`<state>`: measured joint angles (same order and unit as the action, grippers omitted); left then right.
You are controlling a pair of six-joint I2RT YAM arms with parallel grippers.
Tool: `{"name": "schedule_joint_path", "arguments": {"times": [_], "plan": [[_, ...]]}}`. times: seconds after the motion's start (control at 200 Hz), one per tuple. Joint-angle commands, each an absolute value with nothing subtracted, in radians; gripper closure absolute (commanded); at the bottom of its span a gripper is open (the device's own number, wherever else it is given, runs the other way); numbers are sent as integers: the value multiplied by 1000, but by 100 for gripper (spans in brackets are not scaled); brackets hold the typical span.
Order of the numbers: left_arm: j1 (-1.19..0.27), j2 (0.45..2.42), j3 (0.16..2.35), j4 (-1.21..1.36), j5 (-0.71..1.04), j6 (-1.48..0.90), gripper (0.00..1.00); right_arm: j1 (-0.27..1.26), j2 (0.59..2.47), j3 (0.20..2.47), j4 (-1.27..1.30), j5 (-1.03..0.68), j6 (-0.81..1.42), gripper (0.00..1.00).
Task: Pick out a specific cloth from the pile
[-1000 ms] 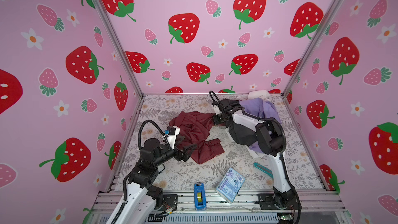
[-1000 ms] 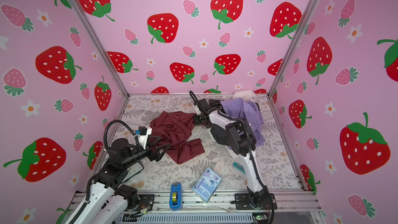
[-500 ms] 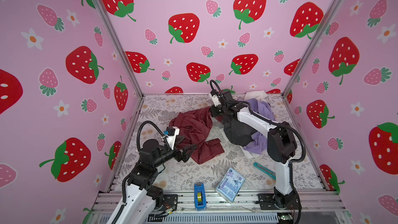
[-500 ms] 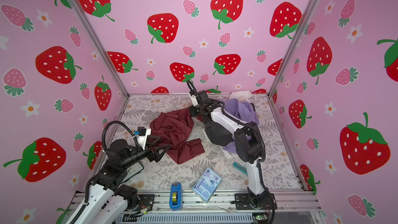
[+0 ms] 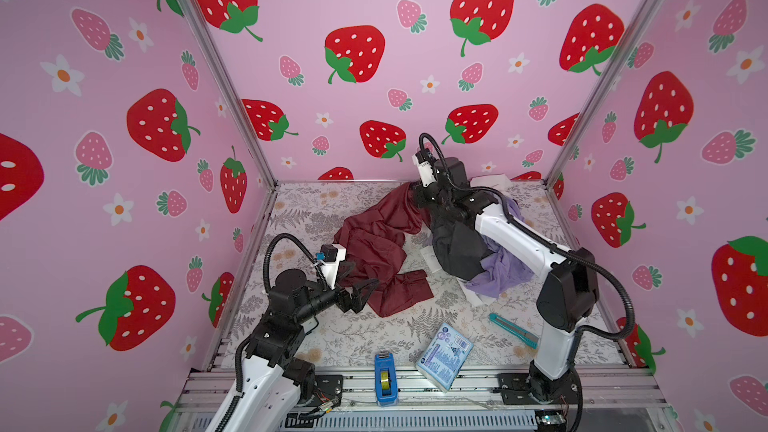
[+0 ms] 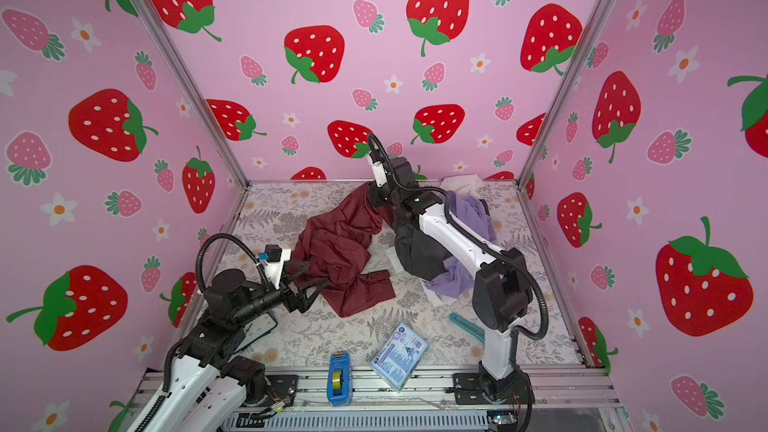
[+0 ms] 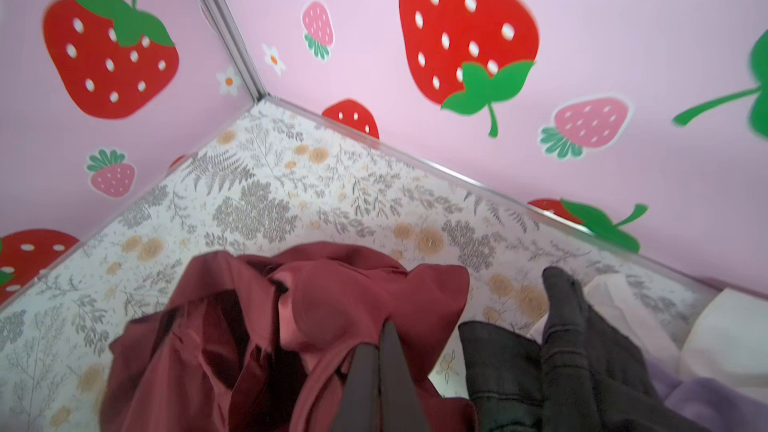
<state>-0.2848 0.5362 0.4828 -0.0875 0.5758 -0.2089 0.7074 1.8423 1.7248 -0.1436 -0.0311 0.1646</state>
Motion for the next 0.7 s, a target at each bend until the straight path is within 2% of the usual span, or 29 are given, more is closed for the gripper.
{"name": "schedule_joint_path", "arguments": {"times": [0.0, 0.28, 0.695], "plan": [[-290, 529, 483, -88, 574, -196, 1, 722, 1783, 1754, -26, -7, 122, 100], [-290, 525, 485, -91, 567, -195, 1, 749, 1782, 1823, 45, -83, 98, 100], [-290, 502, 479, -94, 549, -196, 1, 841, 1941, 2073, -2, -283, 121, 100]]}}
